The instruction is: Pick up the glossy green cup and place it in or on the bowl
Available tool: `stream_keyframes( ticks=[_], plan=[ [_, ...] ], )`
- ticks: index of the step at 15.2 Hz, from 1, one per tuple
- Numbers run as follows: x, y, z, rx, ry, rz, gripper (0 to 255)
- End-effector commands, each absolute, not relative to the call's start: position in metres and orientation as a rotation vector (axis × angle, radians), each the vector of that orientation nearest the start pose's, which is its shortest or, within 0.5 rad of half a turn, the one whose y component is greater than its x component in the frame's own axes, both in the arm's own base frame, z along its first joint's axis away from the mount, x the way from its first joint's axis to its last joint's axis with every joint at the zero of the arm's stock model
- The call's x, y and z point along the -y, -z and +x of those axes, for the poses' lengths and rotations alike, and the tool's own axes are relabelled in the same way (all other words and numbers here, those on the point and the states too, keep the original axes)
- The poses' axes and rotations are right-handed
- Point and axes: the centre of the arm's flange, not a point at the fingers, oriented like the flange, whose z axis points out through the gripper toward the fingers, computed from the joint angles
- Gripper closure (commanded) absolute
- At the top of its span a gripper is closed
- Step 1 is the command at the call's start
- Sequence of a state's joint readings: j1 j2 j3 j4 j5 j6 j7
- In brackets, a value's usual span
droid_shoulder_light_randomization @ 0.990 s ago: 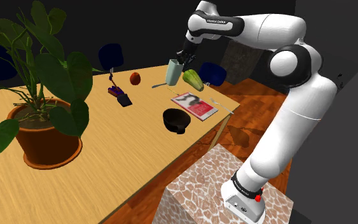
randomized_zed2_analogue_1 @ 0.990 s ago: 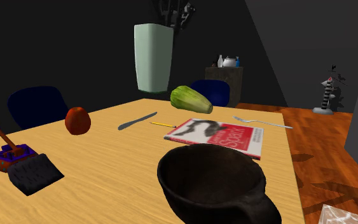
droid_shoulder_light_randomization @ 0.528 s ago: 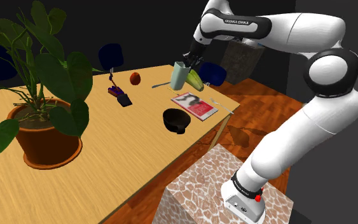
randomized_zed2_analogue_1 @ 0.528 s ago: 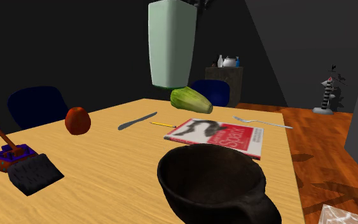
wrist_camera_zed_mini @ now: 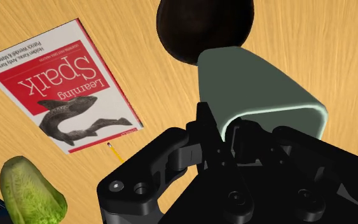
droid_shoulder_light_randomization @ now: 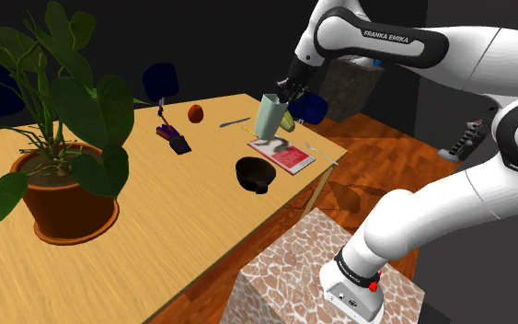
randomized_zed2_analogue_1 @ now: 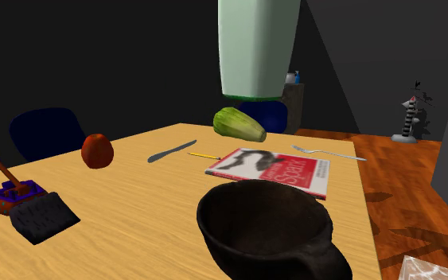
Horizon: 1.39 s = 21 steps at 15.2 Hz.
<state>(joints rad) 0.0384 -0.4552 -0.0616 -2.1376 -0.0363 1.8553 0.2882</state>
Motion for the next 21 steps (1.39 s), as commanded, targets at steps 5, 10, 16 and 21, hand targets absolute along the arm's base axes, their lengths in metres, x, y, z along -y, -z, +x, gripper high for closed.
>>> stream_keyframes(
  ticks=[5,10,16,21],
  plan=[
    [0.004,-0.583,0.403,-0.467,0.269,-3.081,255],
    [0.004,-0.557,0.403,-0.467,0.269,-3.081,255],
    [0.004,-0.525,0.403,-0.467,0.269,-3.081,255],
    [0.004,-0.499,0.403,-0.467,0.269,-3.081,255]
  ],
)
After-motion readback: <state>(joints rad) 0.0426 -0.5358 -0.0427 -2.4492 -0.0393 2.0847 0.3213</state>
